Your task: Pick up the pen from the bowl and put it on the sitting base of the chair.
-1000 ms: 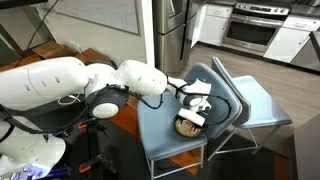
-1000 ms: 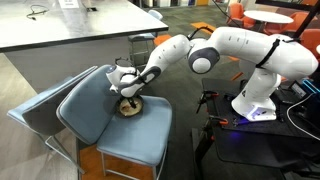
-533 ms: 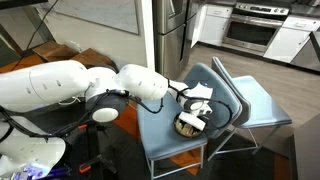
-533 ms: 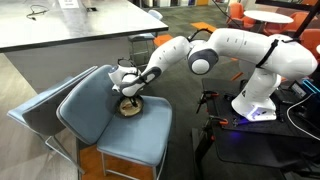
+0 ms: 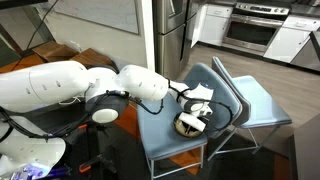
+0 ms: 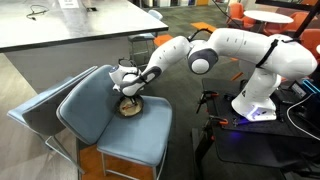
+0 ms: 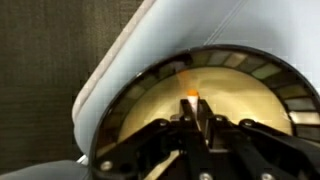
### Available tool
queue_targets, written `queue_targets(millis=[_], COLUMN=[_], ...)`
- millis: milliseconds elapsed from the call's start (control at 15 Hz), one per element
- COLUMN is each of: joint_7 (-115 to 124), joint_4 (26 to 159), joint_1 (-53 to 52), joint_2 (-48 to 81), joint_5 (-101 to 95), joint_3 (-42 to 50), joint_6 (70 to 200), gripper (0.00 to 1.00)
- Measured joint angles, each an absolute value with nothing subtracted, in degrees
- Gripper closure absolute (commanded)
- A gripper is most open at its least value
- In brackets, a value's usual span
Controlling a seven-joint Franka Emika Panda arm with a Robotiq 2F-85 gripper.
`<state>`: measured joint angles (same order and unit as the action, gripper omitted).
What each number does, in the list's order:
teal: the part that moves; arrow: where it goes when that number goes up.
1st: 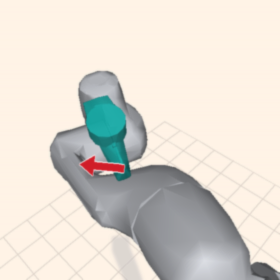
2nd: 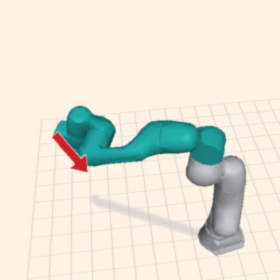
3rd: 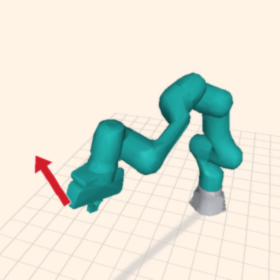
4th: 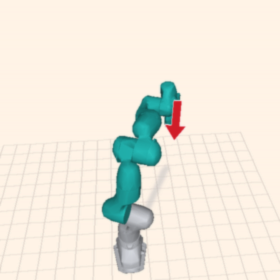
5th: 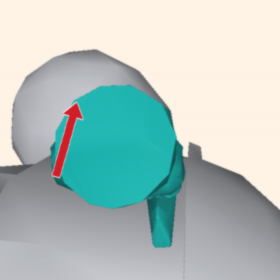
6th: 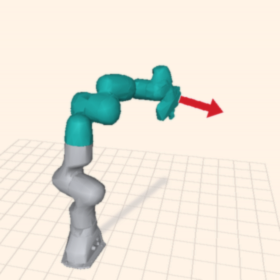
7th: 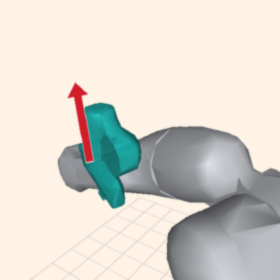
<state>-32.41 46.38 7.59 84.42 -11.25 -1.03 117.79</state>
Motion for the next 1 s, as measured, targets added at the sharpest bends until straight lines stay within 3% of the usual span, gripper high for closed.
queue_targets(millis=[1000], joint_7=[-31.24], joint_4=[45.63], joint_1=[5.44], joint_2=[81.08], joint_5=[-10.73], joint_3=[-2.48], joint_6=[112.73], gripper=[0.97])
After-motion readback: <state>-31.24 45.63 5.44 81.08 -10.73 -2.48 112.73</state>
